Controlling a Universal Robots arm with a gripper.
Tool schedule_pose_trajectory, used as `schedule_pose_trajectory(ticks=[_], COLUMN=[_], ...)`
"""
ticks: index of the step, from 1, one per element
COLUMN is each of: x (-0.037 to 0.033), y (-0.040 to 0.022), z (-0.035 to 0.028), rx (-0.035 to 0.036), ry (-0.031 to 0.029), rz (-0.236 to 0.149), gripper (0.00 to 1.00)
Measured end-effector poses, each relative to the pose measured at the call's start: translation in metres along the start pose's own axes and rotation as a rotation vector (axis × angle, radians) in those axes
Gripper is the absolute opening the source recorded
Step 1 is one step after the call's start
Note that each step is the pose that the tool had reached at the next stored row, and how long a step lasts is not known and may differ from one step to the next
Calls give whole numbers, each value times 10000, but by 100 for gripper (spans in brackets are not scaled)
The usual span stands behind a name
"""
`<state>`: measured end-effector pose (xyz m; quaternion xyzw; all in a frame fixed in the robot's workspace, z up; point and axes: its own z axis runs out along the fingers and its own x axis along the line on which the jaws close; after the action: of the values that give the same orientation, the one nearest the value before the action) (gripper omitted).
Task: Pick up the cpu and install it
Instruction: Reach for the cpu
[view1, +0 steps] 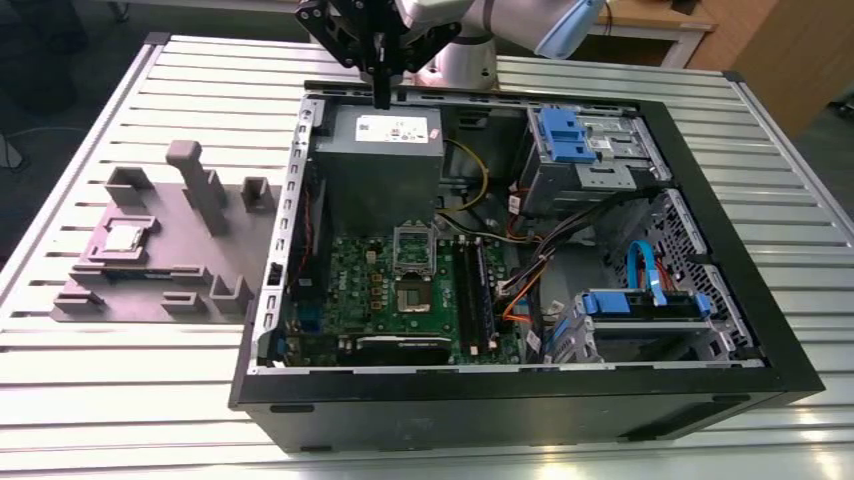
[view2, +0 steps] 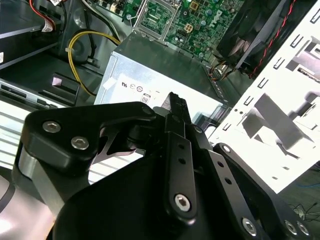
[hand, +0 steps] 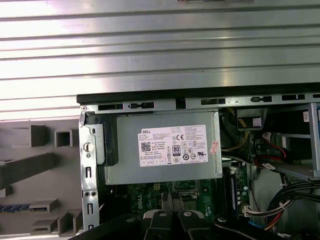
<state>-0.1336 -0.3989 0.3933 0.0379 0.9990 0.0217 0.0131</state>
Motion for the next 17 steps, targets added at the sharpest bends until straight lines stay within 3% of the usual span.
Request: schedule_pose_trajectory(ticks=[17], x=[63], y=[-5], z=[-2], rx=[0], ry=[0], rz=[1], gripper=[11])
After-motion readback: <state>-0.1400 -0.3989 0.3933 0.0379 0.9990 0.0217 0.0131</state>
